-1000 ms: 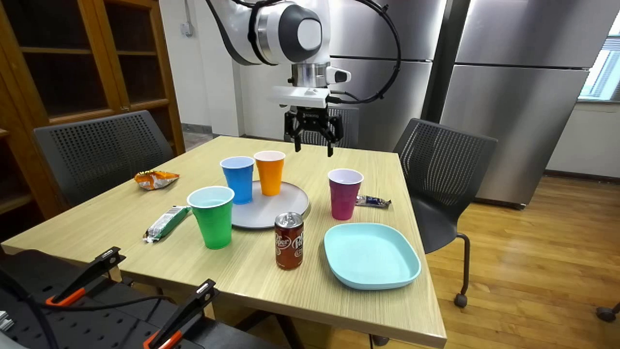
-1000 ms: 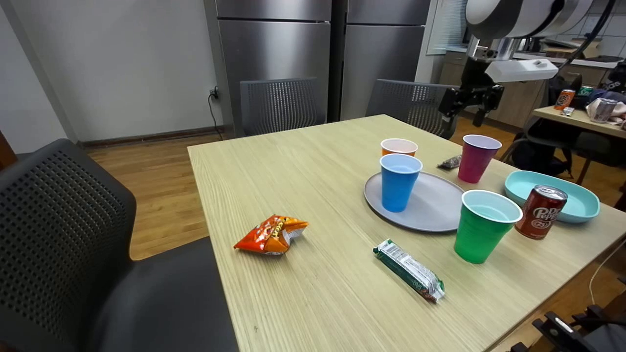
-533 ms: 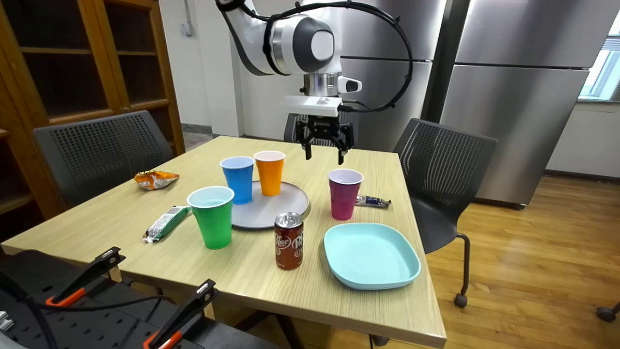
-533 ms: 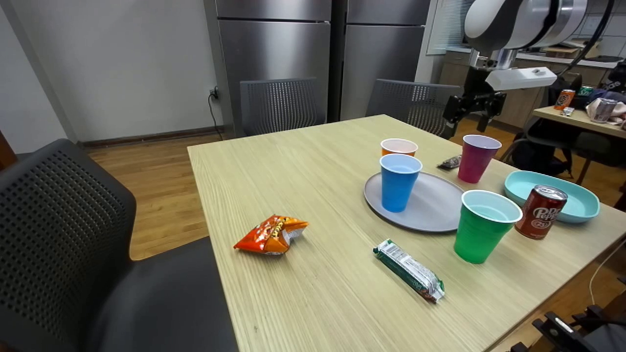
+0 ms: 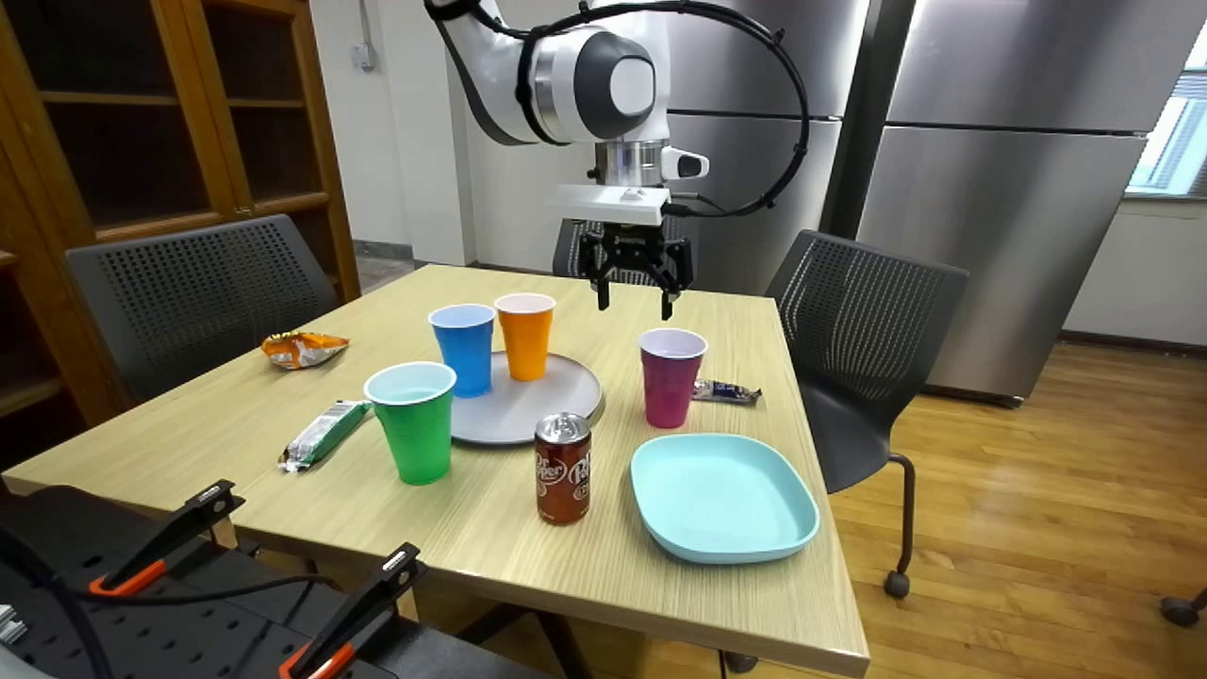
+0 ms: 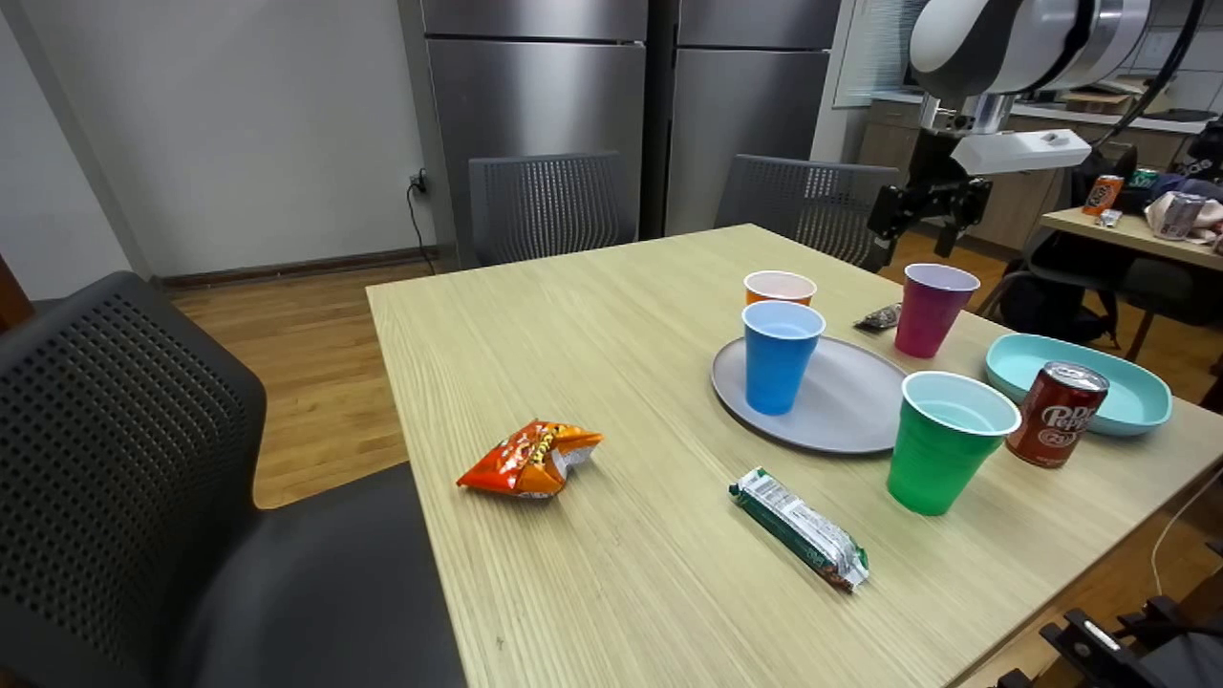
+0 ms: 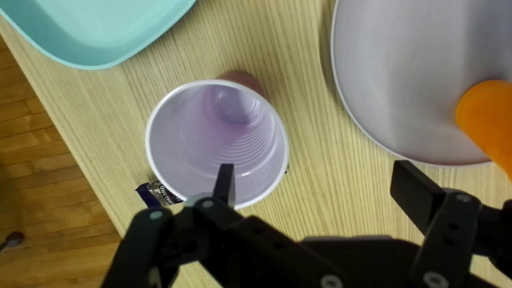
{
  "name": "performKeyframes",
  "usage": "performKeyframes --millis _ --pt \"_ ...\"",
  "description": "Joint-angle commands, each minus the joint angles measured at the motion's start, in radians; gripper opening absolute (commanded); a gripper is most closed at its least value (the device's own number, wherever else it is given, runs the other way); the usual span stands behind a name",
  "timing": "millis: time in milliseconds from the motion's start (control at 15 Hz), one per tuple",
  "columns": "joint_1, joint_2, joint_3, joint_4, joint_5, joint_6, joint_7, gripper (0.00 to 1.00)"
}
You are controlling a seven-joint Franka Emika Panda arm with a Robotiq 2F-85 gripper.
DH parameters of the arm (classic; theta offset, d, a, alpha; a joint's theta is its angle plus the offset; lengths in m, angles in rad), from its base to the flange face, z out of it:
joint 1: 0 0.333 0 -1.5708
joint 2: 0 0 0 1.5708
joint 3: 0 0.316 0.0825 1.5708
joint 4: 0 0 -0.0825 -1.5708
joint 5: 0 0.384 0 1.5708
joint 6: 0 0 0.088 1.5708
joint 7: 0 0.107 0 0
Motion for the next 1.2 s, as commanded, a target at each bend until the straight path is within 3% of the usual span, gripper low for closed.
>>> performKeyframes --millis 0,1133 --pt "-0.017 -0.002 0.017 0.001 -0.014 -0.003 0.010 1.00" --pt "-0.061 0.063 0.047 0.039 0.002 -0.011 -0.037 1.00"
